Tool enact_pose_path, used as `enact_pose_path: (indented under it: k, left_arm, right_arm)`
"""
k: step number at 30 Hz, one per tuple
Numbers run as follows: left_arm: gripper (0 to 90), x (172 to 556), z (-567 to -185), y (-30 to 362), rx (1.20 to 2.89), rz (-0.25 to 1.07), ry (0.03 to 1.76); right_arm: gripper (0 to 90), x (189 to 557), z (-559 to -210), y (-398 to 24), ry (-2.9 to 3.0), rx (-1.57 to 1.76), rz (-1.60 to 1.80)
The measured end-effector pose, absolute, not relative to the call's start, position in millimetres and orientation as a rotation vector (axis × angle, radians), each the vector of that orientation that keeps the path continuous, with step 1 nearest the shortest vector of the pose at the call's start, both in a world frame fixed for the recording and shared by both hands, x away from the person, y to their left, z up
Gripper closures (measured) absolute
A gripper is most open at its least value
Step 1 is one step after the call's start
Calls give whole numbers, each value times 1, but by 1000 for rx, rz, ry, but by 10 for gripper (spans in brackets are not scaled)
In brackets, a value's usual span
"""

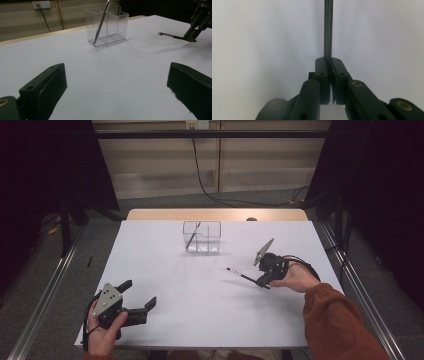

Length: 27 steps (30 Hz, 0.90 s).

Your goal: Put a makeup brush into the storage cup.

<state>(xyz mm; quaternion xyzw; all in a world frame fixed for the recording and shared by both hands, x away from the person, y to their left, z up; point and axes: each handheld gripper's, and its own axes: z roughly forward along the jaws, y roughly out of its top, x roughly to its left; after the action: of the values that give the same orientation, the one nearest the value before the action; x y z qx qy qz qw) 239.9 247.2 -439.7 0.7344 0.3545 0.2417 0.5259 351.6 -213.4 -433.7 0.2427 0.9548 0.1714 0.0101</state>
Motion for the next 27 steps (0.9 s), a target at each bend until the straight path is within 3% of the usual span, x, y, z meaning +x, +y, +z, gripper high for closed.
enact_pose_path:
  k: [27]
  left_arm:
    - [25, 240, -440, 246, 1767, 571, 840]
  right_arm:
    - [848, 338, -438, -226, 2762, 904, 899]
